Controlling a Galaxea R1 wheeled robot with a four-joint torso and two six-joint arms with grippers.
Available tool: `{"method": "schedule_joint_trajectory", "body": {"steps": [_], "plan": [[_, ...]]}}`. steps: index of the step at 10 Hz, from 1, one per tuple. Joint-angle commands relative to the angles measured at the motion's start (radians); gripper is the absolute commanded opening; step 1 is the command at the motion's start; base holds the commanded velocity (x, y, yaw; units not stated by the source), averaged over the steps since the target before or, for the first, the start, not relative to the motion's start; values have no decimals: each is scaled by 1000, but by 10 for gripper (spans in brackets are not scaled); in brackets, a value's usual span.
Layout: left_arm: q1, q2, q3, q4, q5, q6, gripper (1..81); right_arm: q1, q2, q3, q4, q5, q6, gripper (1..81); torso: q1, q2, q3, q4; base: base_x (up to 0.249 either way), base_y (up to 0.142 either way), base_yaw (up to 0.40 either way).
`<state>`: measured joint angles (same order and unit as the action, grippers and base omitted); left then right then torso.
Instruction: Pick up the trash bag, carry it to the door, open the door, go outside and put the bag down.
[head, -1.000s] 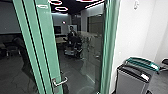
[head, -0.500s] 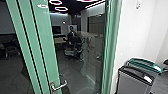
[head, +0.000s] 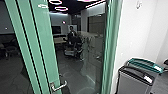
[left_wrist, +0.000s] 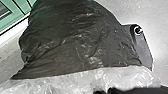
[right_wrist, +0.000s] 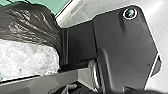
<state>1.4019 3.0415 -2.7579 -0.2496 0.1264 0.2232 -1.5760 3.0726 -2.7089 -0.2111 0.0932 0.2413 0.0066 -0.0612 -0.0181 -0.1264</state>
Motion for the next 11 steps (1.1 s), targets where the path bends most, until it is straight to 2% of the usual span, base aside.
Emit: {"method": "schedule_joint_trajectory", "body": {"steps": [1,11], "plan": [[-76,-2,-3,7,53,4,10,53,13,6,-10,-44,-2,811,0,0,0,0,0,0,0],[-76,-4,-2,10,55,12,10,56,16,6,-11,-46,-2,811,0,0,0,0,0,0,0]]}}
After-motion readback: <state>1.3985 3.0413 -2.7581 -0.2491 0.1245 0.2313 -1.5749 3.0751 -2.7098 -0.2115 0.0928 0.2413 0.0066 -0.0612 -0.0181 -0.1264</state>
